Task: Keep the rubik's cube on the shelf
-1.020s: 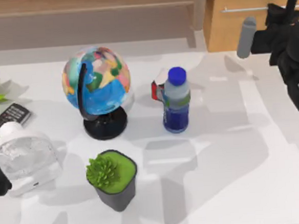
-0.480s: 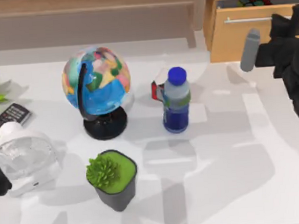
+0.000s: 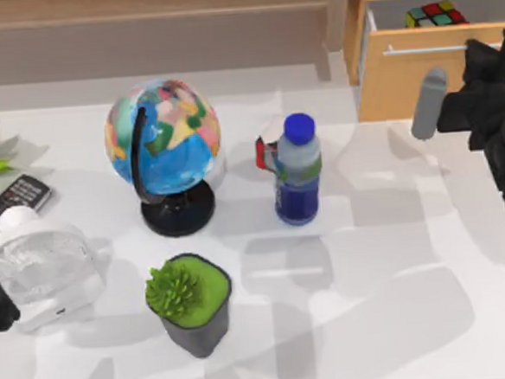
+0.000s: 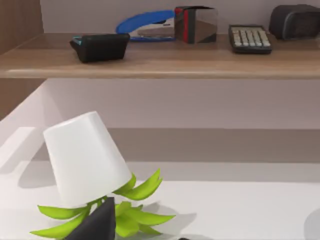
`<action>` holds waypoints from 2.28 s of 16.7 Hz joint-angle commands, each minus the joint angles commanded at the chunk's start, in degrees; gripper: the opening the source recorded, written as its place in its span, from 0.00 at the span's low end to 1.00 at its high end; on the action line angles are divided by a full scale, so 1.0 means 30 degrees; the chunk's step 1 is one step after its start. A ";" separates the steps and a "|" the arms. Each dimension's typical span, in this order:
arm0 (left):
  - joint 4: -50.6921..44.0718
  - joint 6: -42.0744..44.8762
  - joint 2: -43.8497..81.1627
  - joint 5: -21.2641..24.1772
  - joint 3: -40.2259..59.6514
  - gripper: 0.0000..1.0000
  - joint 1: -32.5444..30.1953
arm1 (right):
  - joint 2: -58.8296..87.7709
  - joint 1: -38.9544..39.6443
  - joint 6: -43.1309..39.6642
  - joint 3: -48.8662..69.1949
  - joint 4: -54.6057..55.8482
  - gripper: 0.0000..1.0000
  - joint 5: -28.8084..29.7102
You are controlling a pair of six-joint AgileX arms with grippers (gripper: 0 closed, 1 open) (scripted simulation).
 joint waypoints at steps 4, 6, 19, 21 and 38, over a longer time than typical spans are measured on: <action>0.0000 0.0000 0.0000 0.0000 0.0000 1.00 0.0000 | -0.0651 0.0354 -0.0046 -0.1371 0.1054 0.00 0.0306; 0.0000 0.0000 0.0000 0.0000 0.0000 1.00 0.0000 | -0.1060 0.0584 -0.0016 -0.3131 0.1693 0.00 0.0474; 0.0000 0.0000 0.0000 0.0000 0.0000 1.00 0.0000 | -0.2155 0.1224 0.0009 -0.6012 0.3825 0.00 0.1215; 0.0000 0.0000 0.0000 0.0000 0.0000 1.00 0.0000 | -0.2293 0.1365 0.0006 -0.6481 0.4173 0.00 0.1362; 0.0000 0.0000 0.0000 0.0000 0.0000 1.00 0.0000 | -0.3178 0.2329 0.0043 -0.9643 0.6421 0.00 0.2300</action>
